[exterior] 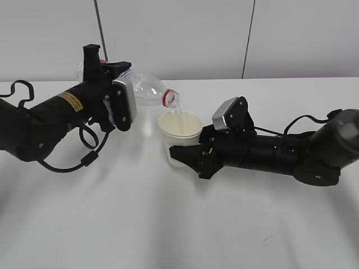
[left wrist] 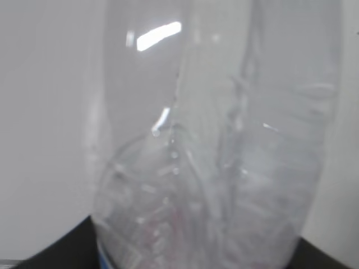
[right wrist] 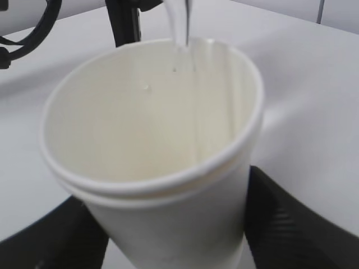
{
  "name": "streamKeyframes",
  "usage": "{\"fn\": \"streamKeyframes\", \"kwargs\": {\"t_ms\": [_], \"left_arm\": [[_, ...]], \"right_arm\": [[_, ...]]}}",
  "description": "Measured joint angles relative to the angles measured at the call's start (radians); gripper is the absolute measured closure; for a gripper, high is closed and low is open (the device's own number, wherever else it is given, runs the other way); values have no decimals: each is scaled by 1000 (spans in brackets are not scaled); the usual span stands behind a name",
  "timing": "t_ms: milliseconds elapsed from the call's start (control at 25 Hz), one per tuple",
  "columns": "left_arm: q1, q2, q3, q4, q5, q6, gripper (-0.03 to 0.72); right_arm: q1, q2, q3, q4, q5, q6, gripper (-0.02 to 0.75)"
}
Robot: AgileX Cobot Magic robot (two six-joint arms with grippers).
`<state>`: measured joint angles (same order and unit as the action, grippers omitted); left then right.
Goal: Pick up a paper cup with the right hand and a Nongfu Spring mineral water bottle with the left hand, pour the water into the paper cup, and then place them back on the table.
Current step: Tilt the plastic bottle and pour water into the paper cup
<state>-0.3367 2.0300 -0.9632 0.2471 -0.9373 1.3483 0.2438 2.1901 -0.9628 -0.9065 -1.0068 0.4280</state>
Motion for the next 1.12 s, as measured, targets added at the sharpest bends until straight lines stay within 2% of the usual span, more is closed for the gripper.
{"fn": "streamKeyframes", "kwargs": {"t_ms": [1120], "left_arm": [[0,0,0,-11,-2,45,359]], "right_arm": [[0,0,0,0,1,-1,243]]}}
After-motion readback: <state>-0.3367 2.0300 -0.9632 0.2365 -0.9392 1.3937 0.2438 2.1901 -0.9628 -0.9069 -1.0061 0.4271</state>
